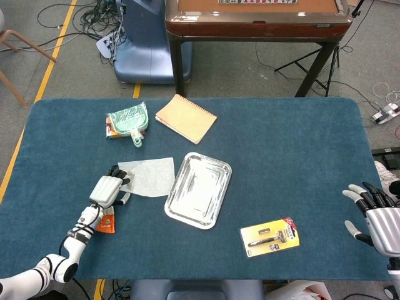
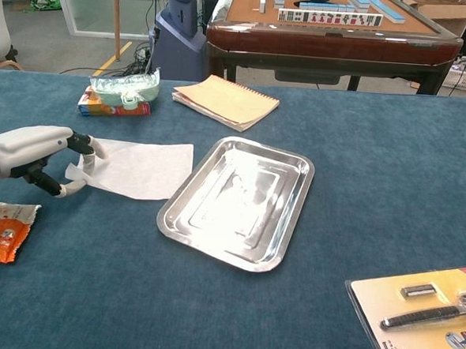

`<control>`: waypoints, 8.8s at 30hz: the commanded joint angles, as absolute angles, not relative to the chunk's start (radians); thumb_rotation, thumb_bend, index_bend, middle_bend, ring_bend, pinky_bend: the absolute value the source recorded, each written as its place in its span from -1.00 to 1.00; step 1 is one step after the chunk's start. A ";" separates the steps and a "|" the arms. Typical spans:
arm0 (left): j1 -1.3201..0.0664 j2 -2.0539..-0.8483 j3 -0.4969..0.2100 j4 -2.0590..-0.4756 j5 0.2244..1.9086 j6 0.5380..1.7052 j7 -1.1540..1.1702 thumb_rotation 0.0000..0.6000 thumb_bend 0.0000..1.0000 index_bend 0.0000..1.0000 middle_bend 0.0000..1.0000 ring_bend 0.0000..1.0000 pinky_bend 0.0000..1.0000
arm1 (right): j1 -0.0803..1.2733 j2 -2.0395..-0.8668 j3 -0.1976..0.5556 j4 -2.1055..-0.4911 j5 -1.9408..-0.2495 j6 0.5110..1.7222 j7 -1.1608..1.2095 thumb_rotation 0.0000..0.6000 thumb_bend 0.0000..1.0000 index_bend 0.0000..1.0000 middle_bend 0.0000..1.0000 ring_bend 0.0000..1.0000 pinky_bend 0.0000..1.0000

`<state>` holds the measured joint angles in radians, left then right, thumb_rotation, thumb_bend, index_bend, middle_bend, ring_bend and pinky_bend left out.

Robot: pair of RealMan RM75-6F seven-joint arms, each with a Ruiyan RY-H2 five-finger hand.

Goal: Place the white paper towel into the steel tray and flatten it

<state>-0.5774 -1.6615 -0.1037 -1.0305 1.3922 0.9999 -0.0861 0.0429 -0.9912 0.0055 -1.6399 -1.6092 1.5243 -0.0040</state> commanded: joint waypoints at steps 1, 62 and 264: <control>-0.578 -1.656 -0.105 -1.039 1.391 1.003 -0.086 1.00 -0.11 0.18 -0.54 -0.61 -0.91 | 0.042 -0.989 0.007 -1.642 -1.610 1.527 -0.005 1.00 -0.48 -0.50 -0.60 -0.84 -0.63; -0.730 -1.721 -0.166 -1.607 1.150 1.083 0.513 1.00 -0.10 0.16 -0.54 -0.63 -0.91 | 0.016 -1.001 0.001 -1.612 -1.619 1.555 0.033 1.00 -0.48 -0.50 -0.60 -0.84 -0.63; -1.528 -1.793 0.014 -1.289 0.197 0.824 1.071 1.00 0.06 -0.79 0.97 0.96 0.89 | 0.011 -1.004 0.003 -1.613 -1.589 1.532 0.042 1.00 -0.48 -0.50 -0.60 -0.84 -0.63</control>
